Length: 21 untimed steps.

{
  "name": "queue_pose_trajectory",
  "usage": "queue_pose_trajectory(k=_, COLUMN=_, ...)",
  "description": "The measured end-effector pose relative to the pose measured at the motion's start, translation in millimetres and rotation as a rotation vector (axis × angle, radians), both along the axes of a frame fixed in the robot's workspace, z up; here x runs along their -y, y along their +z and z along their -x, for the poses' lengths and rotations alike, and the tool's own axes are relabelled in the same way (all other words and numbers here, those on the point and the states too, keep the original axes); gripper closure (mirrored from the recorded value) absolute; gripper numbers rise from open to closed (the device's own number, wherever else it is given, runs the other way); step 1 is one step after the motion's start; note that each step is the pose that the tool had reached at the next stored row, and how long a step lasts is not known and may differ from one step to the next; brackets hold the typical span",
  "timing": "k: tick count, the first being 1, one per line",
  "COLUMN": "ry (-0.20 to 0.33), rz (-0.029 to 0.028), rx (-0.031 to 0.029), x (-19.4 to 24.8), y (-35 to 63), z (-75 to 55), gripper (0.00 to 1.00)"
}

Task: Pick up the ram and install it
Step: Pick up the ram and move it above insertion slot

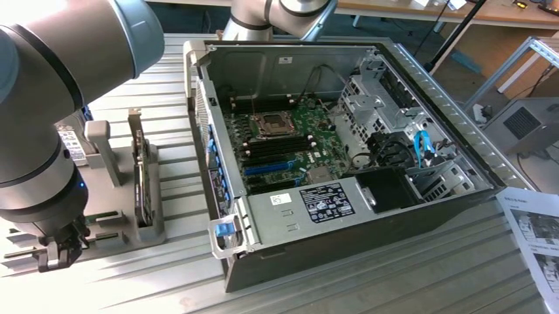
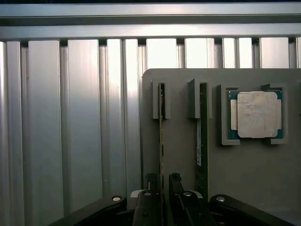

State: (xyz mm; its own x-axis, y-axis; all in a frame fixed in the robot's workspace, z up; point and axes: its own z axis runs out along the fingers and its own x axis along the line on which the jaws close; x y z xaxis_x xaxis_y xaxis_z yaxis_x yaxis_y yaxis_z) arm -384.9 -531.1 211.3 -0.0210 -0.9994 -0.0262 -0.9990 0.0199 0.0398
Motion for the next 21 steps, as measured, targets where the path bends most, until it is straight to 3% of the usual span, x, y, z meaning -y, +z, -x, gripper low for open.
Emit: queue_pose_trajectory(k=21, ry=0.0, rz=0.0, rx=0.0, x=-0.3, y=0.0, z=-3.4, gripper=0.76)
